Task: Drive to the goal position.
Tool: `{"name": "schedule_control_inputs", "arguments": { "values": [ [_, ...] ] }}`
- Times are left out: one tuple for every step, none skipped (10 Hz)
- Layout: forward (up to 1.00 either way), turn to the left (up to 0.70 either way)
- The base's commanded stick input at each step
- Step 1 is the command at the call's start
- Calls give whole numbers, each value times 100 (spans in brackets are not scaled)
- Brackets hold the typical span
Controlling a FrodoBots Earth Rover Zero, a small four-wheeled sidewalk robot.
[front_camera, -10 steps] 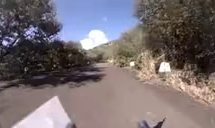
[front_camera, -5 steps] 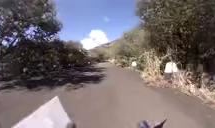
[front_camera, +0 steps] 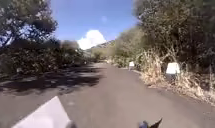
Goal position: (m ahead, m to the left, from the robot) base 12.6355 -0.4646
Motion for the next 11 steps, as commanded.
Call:
{"name": "schedule_control_inputs", "arguments": {
  "values": [
    [50, 0],
    [50, 0],
    [50, 0],
    [50, 0],
    [50, 0],
    [50, 0],
    [50, 0],
    [50, 0],
    [50, 0],
    [50, 0],
    [50, 0]
  ]
}}
